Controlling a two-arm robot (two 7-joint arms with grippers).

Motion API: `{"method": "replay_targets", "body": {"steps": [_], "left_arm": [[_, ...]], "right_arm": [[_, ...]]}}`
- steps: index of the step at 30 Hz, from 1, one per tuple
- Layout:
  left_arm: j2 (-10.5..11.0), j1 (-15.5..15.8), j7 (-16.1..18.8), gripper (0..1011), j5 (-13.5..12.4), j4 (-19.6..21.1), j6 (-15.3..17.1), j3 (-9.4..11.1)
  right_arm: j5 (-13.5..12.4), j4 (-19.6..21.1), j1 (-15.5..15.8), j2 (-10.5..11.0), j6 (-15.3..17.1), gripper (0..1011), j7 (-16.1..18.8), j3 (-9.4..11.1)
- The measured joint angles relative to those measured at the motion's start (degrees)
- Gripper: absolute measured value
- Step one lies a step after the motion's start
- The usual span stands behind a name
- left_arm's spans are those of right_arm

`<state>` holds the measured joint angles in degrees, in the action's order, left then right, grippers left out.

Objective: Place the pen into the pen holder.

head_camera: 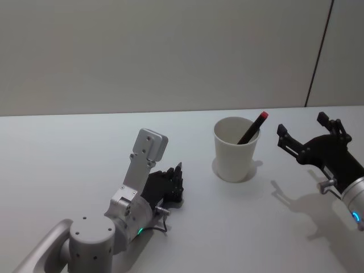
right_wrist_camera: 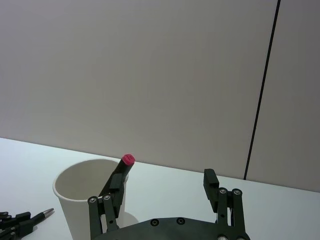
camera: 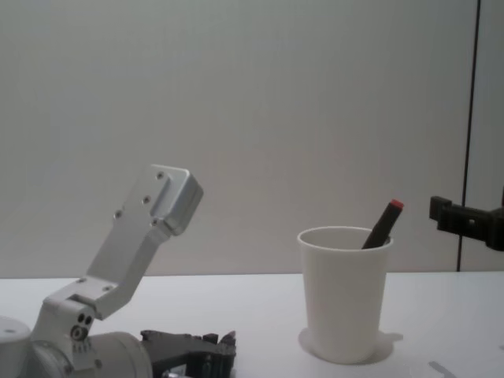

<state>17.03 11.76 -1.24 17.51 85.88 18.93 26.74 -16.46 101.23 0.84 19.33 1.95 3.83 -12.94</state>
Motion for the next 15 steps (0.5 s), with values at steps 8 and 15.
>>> {"method": "replay_targets", "body": {"steps": [8,15], "left_arm": [[0.0,0.0,0.0,139,0.0,0.0,0.0,0.0],[0.0,0.0,0.0,139,0.0,0.0,0.0,0.0]], "right_arm": [[0.0,0.0,0.0,0.0,0.0,1001,0.0,0.0],[0.0,0.0,0.0,0.0,0.0,1001,0.0,0.0]]}}
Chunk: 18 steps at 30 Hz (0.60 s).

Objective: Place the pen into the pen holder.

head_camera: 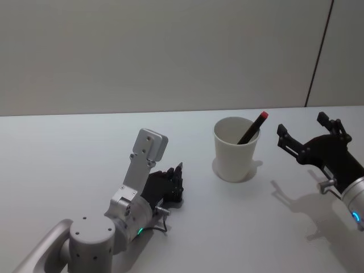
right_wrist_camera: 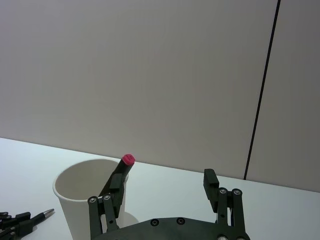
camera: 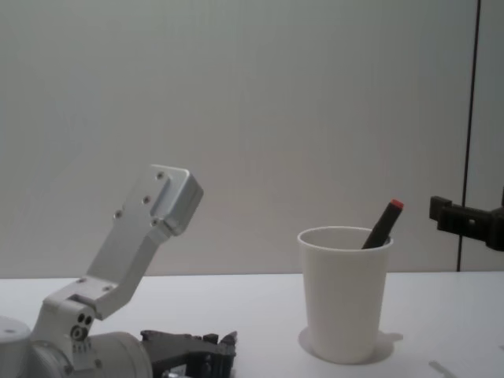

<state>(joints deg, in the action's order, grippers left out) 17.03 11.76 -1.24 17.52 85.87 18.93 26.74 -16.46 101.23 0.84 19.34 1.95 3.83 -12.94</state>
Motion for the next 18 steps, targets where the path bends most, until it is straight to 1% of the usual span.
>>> {"method": "replay_targets", "body": {"steps": [18], "left_arm": [[-0.01,0.01,-0.03,139,0.0,0.0,-0.01,-0.02]], "right_arm": [[0.0,0.0,0.0,0.0,0.0,1002,0.0,0.0]]}}
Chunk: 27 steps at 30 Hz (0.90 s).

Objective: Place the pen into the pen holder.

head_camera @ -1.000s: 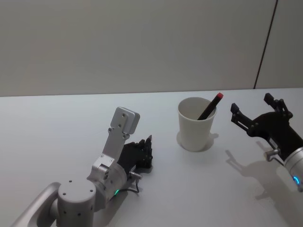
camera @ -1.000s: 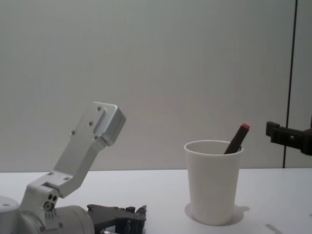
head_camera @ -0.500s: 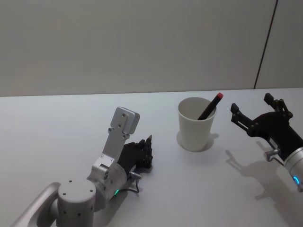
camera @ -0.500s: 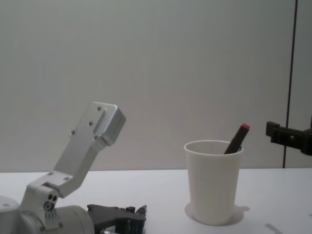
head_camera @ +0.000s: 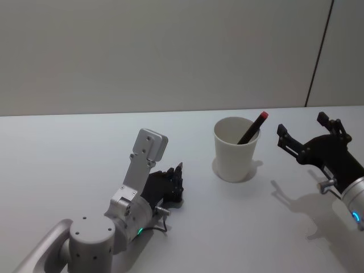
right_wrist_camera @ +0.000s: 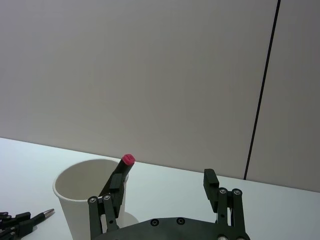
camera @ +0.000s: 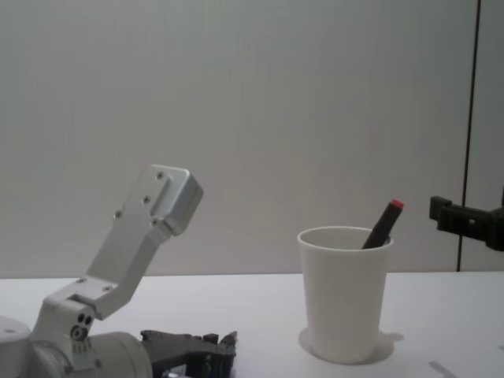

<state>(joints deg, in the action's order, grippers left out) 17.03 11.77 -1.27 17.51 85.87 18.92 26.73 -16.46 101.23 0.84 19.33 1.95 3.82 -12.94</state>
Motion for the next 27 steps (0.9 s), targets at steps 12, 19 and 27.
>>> {"method": "replay_targets", "body": {"steps": [12,19,27], "left_arm": [[0.09,1.11,-1.97,139,-0.95,-2.13,-1.72,-0.87],[0.74,0.63,-1.33,139,-1.19,-2.07,-2.97,-1.39],[2.19,-1.41,1.37,138,-1.01,0.43,-5.07,-2.04]], "right_arm": [[0.0,0.0,0.0,0.0,0.0,1001,0.01,0.0],[0.0,0.0,0.0,0.0,0.0,1001,0.0,0.0],[0.0,0.0,0.0,0.0,0.0,1001,0.0,0.0]]}}
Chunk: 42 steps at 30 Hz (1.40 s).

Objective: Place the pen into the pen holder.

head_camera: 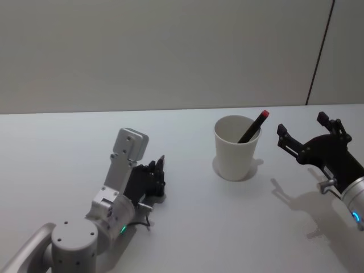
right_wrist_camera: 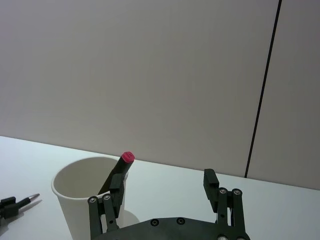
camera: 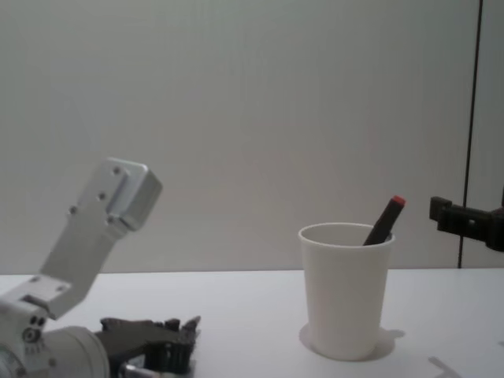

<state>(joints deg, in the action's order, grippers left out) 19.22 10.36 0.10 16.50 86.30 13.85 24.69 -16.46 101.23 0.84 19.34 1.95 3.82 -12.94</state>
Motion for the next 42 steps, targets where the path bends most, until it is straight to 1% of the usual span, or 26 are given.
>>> {"method": "replay_targets", "body": {"steps": [5,10,14,17,21,23,27,29,30,33,34,38,39,41,42], "left_arm": [[0.9,-1.28,1.79,138,0.35,2.67,-2.08,-0.5],[1.47,-2.05,2.7,138,0.39,5.16,-3.65,-0.86],[1.76,-2.35,3.03,138,0.03,7.49,-5.25,-1.2],[1.79,-2.37,3.02,138,-0.27,8.35,-6.18,-1.31],[1.66,-2.15,2.53,138,-1.02,9.58,-8.53,-1.5],[1.53,-2.01,2.12,138,-1.32,9.75,-9.58,-1.54],[0.99,-1.41,0.78,138,-2.2,9.86,-12.98,-1.6],[0.74,-1.14,0.31,138,-2.45,9.79,-14.16,-1.6],[0.5,-0.89,-0.21,138,-2.72,9.6,-15.45,-1.6],[0.07,-0.47,-1.13,138,-3.14,9.19,-17.55,-1.58],[-0.34,-0.07,-1.82,138,-3.44,8.77,-19.11,-1.53],[-1.13,0.73,-3.1,138,-3.97,7.82,-21.85,-1.38],[-1.45,1.04,-3.75,138,-4.21,7.39,-23.29,-1.33],[-1.93,1.53,-4.57,138,-4.4,6.72,-25.05,-1.22],[-2.45,2.05,-5.37,138,-4.48,6.05,-26.66,-1.15]], "right_arm": [[0.0,0.0,0.0,0.0,0.0,1001,0.0,0.0],[0.0,0.0,0.0,0.0,0.0,1001,0.0,0.0],[0.0,0.0,0.0,0.0,0.0,1001,0.0,0.0],[0.0,0.0,0.0,0.0,0.0,1002,0.0,0.0],[0.0,0.0,0.0,0.0,0.0,1001,0.0,0.0],[0.0,0.0,0.0,0.0,0.0,1001,0.01,0.0],[0.0,0.0,0.0,0.0,0.0,1001,0.01,0.0],[0.0,0.0,0.0,0.0,0.0,1001,0.01,0.0],[0.0,0.0,0.0,0.0,0.0,1001,0.0,0.0],[0.0,0.0,0.0,0.0,0.0,1002,0.0,0.0],[0.0,0.0,0.0,0.0,0.0,1001,0.0,0.0],[0.0,0.0,0.0,0.0,0.0,1001,0.0,0.0],[0.0,0.0,0.0,0.0,0.0,1001,0.01,0.0],[0.0,0.0,0.0,0.0,0.0,1001,0.0,0.0],[0.0,0.0,0.0,0.0,0.0,1001,0.01,0.0]]}}
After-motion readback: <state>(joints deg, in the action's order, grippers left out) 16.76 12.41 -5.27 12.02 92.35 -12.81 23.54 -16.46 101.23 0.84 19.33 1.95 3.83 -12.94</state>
